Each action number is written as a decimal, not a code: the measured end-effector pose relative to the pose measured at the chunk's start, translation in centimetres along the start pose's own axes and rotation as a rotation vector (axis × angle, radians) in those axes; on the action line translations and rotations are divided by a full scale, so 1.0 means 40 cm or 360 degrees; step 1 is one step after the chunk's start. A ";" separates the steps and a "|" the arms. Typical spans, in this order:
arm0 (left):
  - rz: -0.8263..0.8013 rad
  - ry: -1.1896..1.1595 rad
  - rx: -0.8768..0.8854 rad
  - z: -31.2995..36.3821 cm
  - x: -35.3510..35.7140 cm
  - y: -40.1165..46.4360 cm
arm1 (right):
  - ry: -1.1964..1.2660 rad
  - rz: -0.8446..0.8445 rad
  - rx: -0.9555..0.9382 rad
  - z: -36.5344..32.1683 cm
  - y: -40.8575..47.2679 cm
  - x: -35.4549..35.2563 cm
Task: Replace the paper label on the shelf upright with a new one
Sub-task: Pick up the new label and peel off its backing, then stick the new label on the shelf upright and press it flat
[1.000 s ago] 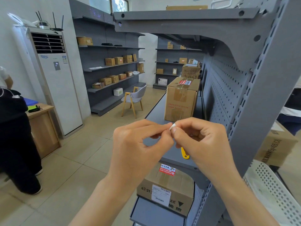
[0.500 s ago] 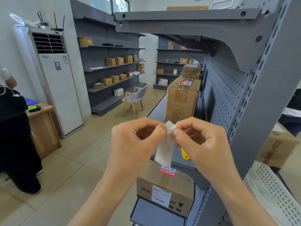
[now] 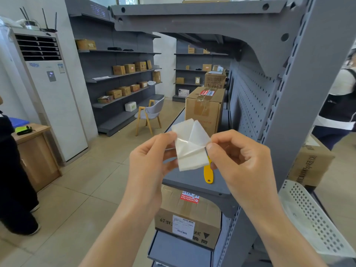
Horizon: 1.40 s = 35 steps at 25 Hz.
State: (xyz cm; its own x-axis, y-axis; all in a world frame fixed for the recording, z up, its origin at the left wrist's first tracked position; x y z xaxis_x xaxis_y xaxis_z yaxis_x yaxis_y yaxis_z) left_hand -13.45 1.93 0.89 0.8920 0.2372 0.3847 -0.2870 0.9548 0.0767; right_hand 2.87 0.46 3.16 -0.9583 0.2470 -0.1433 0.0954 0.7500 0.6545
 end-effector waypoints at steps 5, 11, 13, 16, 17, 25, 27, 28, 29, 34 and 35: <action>0.0077 -0.0142 -0.0186 -0.028 0.006 0.016 | 0.0034 0.0093 -0.0005 0.004 -0.004 -0.032; 0.0165 -0.0174 -0.0142 -0.050 0.020 0.031 | 0.0176 0.0295 -0.0022 0.015 -0.010 -0.100; 0.0173 -0.0105 -0.0084 -0.057 0.051 0.022 | 0.0204 0.0388 -0.0012 0.023 -0.013 -0.141; 0.0141 -0.0053 -0.0005 -0.088 0.113 0.005 | 0.0165 0.0526 0.0045 0.037 -0.024 -0.226; 0.0121 -0.0074 0.0020 -0.100 0.137 -0.002 | 0.0156 0.0580 0.0073 0.042 -0.029 -0.260; -0.0338 0.0019 0.0244 -0.211 0.351 -0.144 | -0.0359 0.1025 0.0301 0.176 -0.083 -0.590; -0.0481 0.0083 0.0234 -0.246 0.396 -0.184 | -0.0754 0.0901 0.0483 0.273 -0.097 -0.647; -0.0530 0.0127 0.0234 -0.263 0.417 -0.199 | -0.0938 0.0786 0.0600 0.329 -0.104 -0.668; -0.0574 0.0183 0.0234 -0.285 0.442 -0.214 | -0.1091 0.0661 0.0724 0.386 -0.118 -0.688; -0.0590 0.0476 0.0233 -0.372 0.515 -0.224 | -0.1372 0.0214 0.1132 0.572 -0.168 -0.691; -0.0578 0.0509 0.0203 -0.388 0.523 -0.221 | -0.1384 0.0169 0.1166 0.592 -0.168 -0.688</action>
State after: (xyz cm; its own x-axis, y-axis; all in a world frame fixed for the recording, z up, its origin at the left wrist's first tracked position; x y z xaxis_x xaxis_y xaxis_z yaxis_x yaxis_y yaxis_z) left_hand 13.16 1.23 -6.01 0.9989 -0.0445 0.0126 0.0394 0.9613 0.2727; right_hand 34.96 3.14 -14.90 -0.4521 0.4579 -0.7655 0.5726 0.8070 0.1445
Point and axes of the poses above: each hand's wrist, its own y-axis towards the middle knuckle, its own x-axis out of the palm, z = x × y, the point moved 5 cm from there along y, towards the middle knuckle, and after that the axes turned 4 degrees about z, right-handed, at the moved point
